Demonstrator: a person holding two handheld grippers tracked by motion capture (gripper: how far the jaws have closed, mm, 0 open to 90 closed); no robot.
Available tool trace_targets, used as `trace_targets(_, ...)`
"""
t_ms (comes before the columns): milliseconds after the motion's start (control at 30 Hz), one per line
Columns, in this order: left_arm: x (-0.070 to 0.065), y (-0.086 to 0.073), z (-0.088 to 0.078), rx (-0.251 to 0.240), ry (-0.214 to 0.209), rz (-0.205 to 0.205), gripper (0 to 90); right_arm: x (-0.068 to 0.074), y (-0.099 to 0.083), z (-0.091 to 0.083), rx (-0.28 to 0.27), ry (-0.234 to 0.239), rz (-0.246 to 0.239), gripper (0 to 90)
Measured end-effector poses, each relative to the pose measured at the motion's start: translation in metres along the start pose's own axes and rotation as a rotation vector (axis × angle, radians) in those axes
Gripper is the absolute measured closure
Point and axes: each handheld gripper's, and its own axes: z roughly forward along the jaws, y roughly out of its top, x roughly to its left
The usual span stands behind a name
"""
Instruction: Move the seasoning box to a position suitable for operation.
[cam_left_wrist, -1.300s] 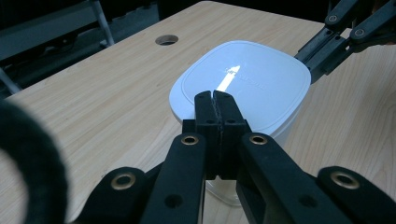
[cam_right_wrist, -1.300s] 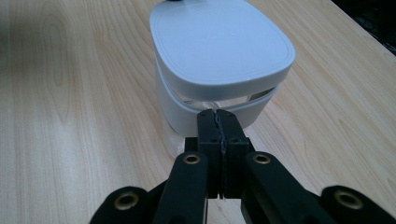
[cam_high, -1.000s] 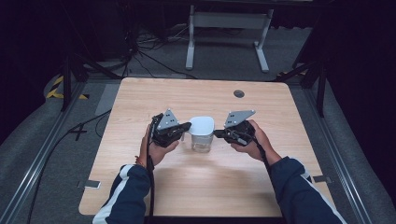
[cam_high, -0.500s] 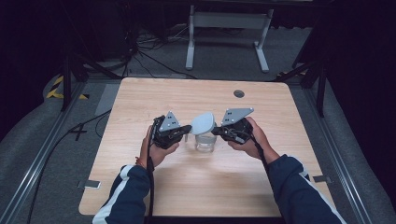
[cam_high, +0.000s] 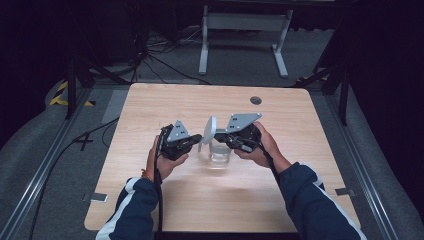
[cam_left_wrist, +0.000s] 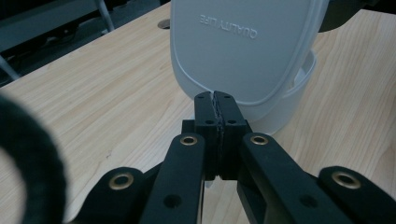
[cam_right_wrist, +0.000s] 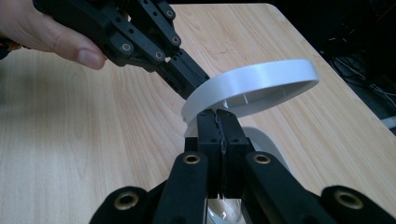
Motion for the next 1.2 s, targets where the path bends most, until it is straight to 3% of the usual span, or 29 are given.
trace_targets(433, 0.003, -0.009, -0.006, 0.044, 0.010, -0.009, 88.7, 0.003, 0.003, 0.003, -0.007, 0.011, -0.006, 89.5)
trace_targets(633, 0.003, -0.014, -0.011, 0.086, 0.021, 0.030, 85.5, -0.003, -0.005, -0.006, -0.006, -0.003, 0.010, 89.3)
trace_targets(1100, 0.010, -0.050, -0.039, 0.167, 0.053, 0.023, 76.6, -0.012, -0.021, -0.020, 0.044, -0.050, 0.001, 88.9)
trace_targets(1200, 0.014, -0.057, -0.046, 0.158, 0.063, 0.005, 73.0, -0.016, -0.023, -0.025, 0.056, -0.070, 0.006, 88.5)
